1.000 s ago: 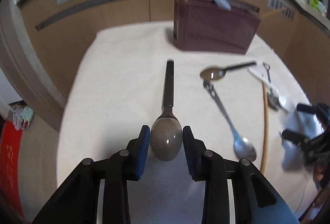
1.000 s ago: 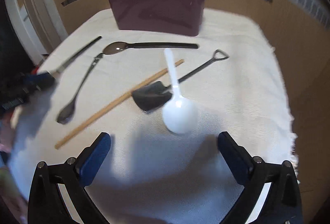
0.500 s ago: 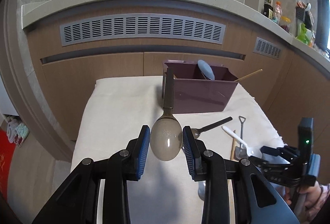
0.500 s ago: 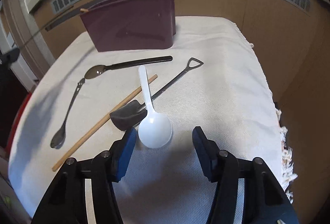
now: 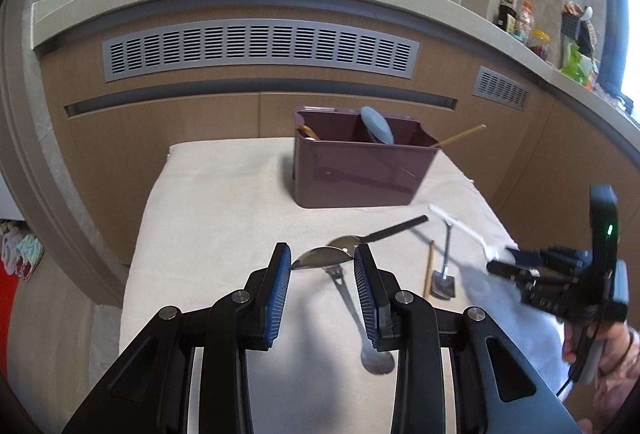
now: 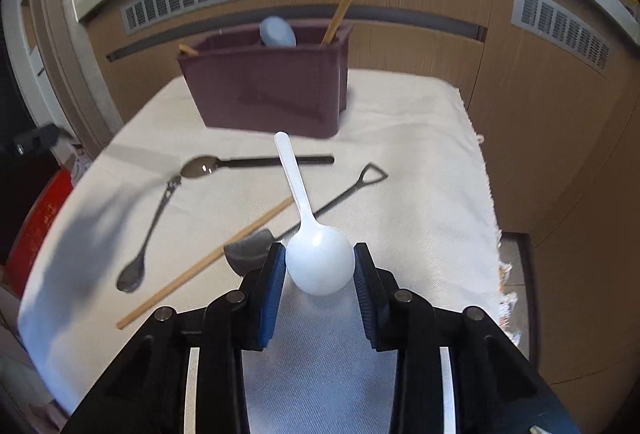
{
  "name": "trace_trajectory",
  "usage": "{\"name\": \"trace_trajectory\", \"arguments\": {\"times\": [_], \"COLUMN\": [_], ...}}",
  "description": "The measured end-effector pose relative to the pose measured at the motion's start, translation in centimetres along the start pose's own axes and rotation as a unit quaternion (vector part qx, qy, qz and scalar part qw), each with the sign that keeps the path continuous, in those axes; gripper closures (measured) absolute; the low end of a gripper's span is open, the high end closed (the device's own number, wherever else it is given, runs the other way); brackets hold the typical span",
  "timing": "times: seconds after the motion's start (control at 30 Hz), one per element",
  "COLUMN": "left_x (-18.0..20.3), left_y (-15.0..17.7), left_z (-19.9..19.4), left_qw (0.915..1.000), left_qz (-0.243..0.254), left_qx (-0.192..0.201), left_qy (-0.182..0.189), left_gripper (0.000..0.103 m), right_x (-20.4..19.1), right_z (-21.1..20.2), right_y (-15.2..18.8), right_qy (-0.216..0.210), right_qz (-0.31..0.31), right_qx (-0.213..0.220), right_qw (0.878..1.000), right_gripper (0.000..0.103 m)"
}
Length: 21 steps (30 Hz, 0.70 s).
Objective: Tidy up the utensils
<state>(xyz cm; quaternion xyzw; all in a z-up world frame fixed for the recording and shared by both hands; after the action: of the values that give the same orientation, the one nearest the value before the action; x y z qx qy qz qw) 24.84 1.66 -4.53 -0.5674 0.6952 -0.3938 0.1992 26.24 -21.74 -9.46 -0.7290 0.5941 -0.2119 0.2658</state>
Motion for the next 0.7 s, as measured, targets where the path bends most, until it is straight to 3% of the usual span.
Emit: {"name": "trace_trajectory", "arguments": {"times": [0.17, 0.43, 0.7], "left_x": [0.3, 1.0, 3.6], "left_y": [0.1, -2.5, -7.6], "left_z": [-0.3, -1.0, -3.2], "left_qw": [1.0, 0.9996, 0.9949], "left_qz": [0.008, 0.008, 0.077], "left_qx": [-0.001, 0.023, 0.065], "left_qy": [0.001, 0.015, 0.008], "left_gripper": [0.069, 0.07, 0.07], "right_x": [-0.4, -1.1, -1.9], "right_z": [-1.9, -6.0, -9.2], "right_y": [-1.1, -4.5, -7.9], "right_qy": [-0.022, -0.027, -0.033], "right_qz": [-0.015, -0.035, -0.094], "right_qx": [0.001, 0.051, 0.044], "right_qw": [1.0, 0.998, 0.994], "right_gripper": [0.072, 0.072, 0.072]}}
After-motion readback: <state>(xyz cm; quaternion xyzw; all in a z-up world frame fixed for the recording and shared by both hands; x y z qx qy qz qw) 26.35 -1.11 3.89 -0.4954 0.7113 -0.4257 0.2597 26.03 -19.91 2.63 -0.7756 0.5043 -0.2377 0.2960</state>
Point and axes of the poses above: each gripper's, at about its wrist camera, not at the fingertips, and z roughly the way its jaws point, x to its right, y to its underside, the point moved 7 cm from there along z, roughly the way its jaws point, and after that the axes turned 3 degrees about y, right-handed, at the moved point
